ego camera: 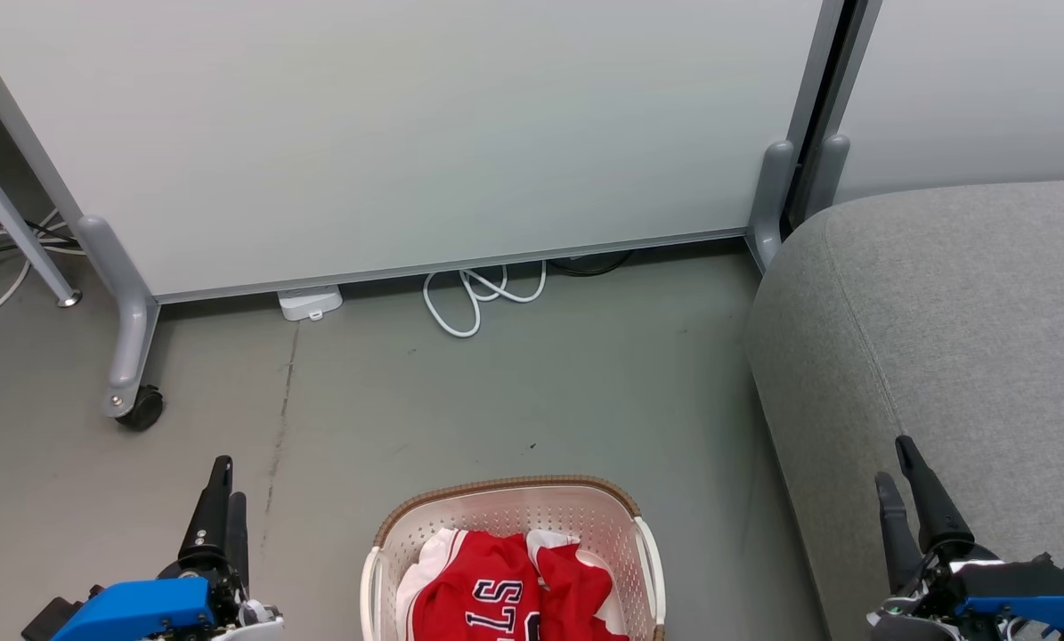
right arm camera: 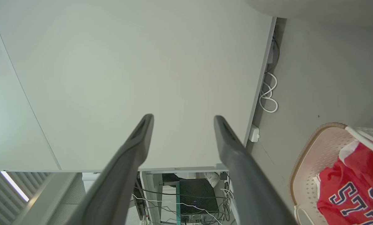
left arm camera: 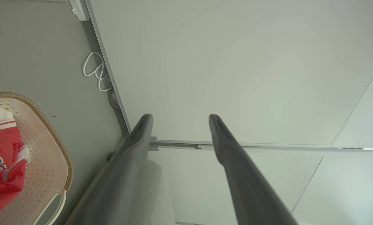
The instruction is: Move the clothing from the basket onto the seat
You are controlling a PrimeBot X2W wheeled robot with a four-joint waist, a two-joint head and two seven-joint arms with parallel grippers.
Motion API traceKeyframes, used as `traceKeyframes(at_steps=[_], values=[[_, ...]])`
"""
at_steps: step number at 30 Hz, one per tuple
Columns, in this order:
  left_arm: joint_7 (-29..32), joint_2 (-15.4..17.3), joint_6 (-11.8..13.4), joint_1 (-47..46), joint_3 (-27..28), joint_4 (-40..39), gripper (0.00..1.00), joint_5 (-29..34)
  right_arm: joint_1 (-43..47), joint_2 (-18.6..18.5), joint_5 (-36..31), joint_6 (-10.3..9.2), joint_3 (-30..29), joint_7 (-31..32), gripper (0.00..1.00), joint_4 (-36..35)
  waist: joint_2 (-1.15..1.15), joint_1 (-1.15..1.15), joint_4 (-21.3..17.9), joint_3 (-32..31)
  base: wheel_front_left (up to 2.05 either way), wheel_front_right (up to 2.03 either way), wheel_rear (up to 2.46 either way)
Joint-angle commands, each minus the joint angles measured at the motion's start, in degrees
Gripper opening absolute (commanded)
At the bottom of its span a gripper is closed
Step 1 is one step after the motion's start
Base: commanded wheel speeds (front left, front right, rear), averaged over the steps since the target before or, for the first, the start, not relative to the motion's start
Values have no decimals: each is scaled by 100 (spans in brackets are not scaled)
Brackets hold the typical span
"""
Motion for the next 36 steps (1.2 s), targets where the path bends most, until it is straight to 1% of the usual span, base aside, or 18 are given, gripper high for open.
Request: traceKeyframes(at_steps=[1,8,9,10,11,12,14,15,16,27,31,36], values=[[-56,36,23,-153,-29,-116,100,82,-114,-20,-75,7,27,-56,100,-118,0,0,-1,0,0,0,0],[-248,42,128,-162,-128,-235,100,666,-143,-26,-670,9,33,-248,100,-108,0,0,-2,0,0,0,0],[-274,42,145,-160,-147,-257,100,777,-148,-27,-773,9,30,-274,100,-113,0,0,-1,0,0,0,0],[-324,44,181,-155,-187,-296,100,1004,-158,-29,-1015,9,32,-324,100,-131,0,0,0,0,0,0,0],[-324,44,181,-155,-187,-296,100,1004,-158,-29,-1015,9,32,-324,100,-131,0,0,0,0,0,0,0],[-375,45,216,-152,-228,-332,100,1230,-163,-31,-1278,10,34,-376,100,-156,0,0,3,1,0,0,0],[-424,47,242,-153,-274,-356,100,1469,-164,-32,-1568,10,33,-425,100,-190,0,0,6,1,0,0,0],[-424,47,242,-153,-274,-356,100,1469,-164,-32,-1568,10,33,-425,100,-190,0,0,6,1,0,0,0],[-448,48,256,-153,-299,-365,100,1593,-161,-33,-1717,10,35,-449,100,-204,0,0,8,1,0,0,0],[-696,66,383,-119,-528,-456,100,3139,-123,-42,-3359,13,64,-697,100,-347,0,0,19,-4,0,0,0],[-780,107,389,-120,-655,-456,100,3680,-119,-46,-3897,13,67,-781,100,-370,0,0,23,-4,0,0,0],[-881,142,468,-136,-778,-438,100,4240,-133,-50,-4467,14,65,-880,100,-375,0,0,28,-2,0,0,0]])
